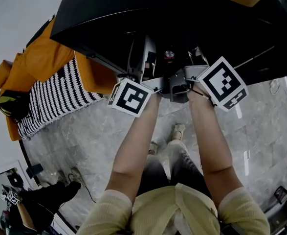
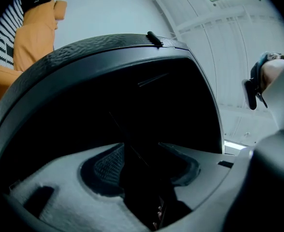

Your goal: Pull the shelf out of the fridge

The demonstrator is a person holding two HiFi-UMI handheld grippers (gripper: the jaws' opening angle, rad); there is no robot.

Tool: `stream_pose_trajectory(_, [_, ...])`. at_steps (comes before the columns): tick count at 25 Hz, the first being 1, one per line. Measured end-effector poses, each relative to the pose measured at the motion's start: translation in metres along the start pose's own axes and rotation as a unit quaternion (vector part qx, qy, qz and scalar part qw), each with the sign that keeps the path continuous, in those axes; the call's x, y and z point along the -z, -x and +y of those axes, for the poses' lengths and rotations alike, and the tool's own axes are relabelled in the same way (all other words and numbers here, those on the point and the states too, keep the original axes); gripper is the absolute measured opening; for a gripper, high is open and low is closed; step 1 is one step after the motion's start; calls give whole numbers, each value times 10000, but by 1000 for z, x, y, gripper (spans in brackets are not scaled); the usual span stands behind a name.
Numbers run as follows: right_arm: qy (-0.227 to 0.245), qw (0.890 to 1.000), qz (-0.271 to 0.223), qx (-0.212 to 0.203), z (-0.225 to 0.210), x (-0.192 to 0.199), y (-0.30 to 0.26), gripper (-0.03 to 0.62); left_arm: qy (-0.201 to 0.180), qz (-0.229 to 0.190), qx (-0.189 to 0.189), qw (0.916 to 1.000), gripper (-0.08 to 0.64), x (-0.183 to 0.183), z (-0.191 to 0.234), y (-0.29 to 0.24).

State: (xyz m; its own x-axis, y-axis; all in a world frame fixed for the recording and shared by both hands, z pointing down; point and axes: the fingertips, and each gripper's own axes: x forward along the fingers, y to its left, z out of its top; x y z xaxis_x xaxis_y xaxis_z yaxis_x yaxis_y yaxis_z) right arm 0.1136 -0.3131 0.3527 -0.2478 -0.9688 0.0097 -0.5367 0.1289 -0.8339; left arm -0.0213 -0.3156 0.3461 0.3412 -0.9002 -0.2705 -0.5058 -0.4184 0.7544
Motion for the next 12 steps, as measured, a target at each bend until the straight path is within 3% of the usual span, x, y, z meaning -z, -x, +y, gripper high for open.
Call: stream_pose_trajectory(12, [11,9998,-122,124,-5,-10,-10,143,26,-246,-293,9993,196,-8,12,-11])
